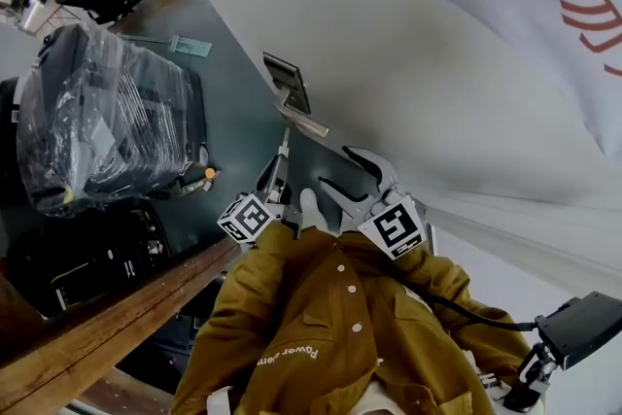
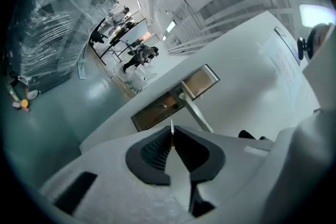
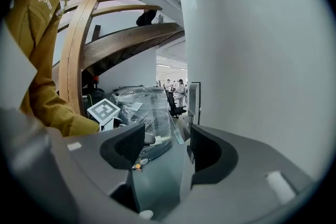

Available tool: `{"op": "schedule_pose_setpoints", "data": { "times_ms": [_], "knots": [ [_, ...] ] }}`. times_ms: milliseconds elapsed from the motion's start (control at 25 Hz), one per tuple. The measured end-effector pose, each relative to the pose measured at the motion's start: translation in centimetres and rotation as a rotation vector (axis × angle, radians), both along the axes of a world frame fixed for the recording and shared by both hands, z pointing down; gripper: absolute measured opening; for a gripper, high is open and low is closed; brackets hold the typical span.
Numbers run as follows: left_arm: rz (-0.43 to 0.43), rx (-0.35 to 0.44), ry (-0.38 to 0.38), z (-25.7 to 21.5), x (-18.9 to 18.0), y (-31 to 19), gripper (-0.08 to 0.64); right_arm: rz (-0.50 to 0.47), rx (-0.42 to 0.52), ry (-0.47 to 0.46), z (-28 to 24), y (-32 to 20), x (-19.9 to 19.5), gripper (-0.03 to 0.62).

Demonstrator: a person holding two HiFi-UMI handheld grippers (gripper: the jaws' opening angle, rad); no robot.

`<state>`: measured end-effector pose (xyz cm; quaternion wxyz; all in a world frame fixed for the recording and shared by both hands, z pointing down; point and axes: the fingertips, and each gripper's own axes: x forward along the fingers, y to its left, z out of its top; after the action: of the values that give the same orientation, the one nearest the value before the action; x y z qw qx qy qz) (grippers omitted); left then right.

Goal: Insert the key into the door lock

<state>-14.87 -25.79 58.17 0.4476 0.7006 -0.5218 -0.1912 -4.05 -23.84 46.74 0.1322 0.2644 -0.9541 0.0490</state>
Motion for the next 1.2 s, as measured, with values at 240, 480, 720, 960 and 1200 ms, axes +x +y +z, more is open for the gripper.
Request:
{"op": "schedule_pose_setpoints", "data": {
  "times_ms": [240, 480, 720, 960, 1200],
  "knots": [
    [0.023, 0.001, 0.073, 2.0, -0.3, -4.5, 0.021, 0.026, -0.024, 0.057, 2.9, -2.5, -1.2, 0.288],
    [0.047, 0.01, 0.107, 1.7, 0.3, -6.4, 0.021, 0.036, -0.06, 0.073, 4.5, -3.8, -1.9, 0.291],
    [0.039, 0.002, 0.14, 1.8, 0.1, -7.2, 0.021, 0.038, -0.069, 0.09, 5.4, -5.0, -2.5, 0.293],
    [0.031, -0.005, 0.21, 2.1, 0.3, -7.4, 0.021, 0.02, -0.067, 0.085, 5.2, -5.2, -3.2, 0.291],
    [0.033, -0.011, 0.238, 2.1, -0.3, -7.0, 0.021, 0.016, -0.068, 0.091, 5.3, -5.3, -4.1, 0.291]
  ]
}}
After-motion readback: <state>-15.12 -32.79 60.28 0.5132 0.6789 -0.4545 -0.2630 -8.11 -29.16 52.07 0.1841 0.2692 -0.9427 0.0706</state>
